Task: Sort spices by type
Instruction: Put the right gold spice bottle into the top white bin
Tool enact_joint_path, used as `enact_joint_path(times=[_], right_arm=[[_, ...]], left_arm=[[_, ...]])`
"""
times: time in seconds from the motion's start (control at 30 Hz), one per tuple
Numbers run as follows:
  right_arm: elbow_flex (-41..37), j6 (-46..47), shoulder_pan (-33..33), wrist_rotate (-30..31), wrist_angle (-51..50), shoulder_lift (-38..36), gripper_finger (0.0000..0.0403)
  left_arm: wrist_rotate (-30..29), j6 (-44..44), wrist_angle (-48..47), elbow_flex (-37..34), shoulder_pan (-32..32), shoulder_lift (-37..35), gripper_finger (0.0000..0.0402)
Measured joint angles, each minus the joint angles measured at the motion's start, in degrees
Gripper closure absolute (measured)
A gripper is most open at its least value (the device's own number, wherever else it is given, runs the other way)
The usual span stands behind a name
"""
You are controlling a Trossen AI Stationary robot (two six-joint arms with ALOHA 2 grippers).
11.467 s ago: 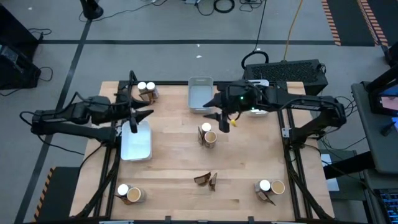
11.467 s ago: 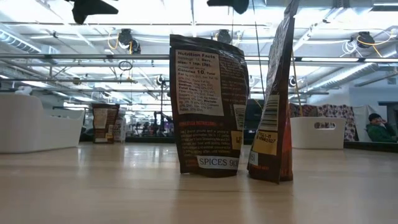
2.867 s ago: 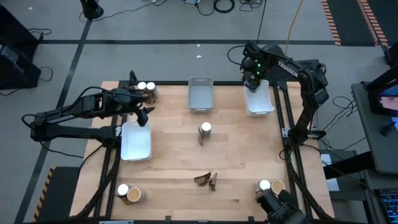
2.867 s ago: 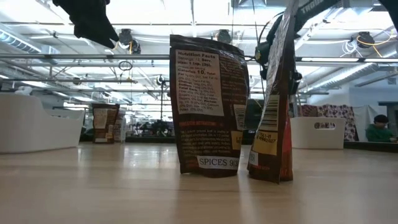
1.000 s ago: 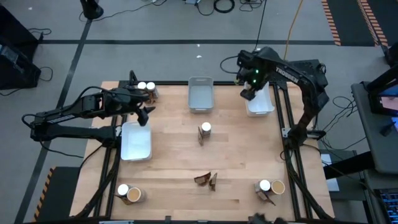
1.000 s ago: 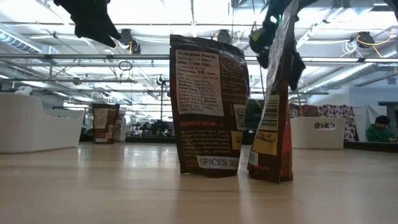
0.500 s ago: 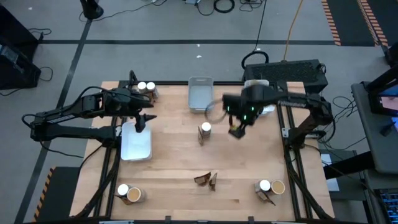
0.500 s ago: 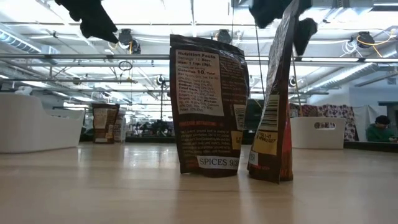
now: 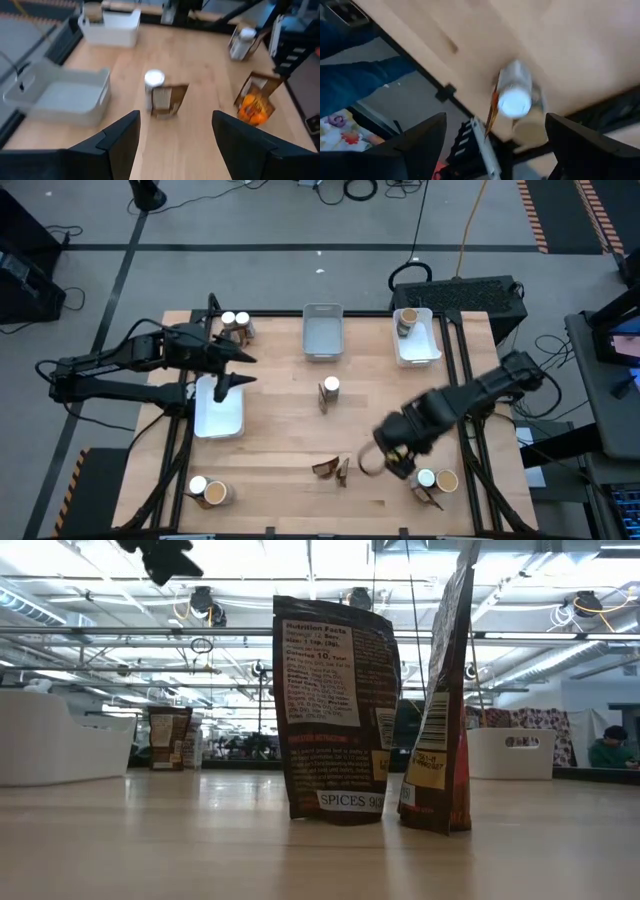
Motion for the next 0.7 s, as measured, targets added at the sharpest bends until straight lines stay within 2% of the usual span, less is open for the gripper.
enact_joint_path(times=[0.2, 0.27, 0.37, 0.7], right_arm=[[-0.02, 28.66, 7.75, 0.89, -2.59, 0.01, 0.0080], [-0.02, 33.98, 10.14, 1.53, -2.47, 0.02, 0.0080], [-0.46, 37.58, 14.09, 5.15, -2.38, 0.02, 0.0080], [-9.33, 42.20, 22.56, 8.59, -2.25, -2.13, 0.0080]], left_arm=[[1.27, -2.98, 5.60, 0.00, -1.11, 0.95, 0.0149], [1.45, -4.22, 6.92, 0.00, -1.40, 1.70, 0.0149], [1.48, -7.01, 9.42, 0.00, -1.72, 3.38, 0.0149], [1.89, -16.00, 16.75, 0.00, -2.89, 8.77, 0.0149]])
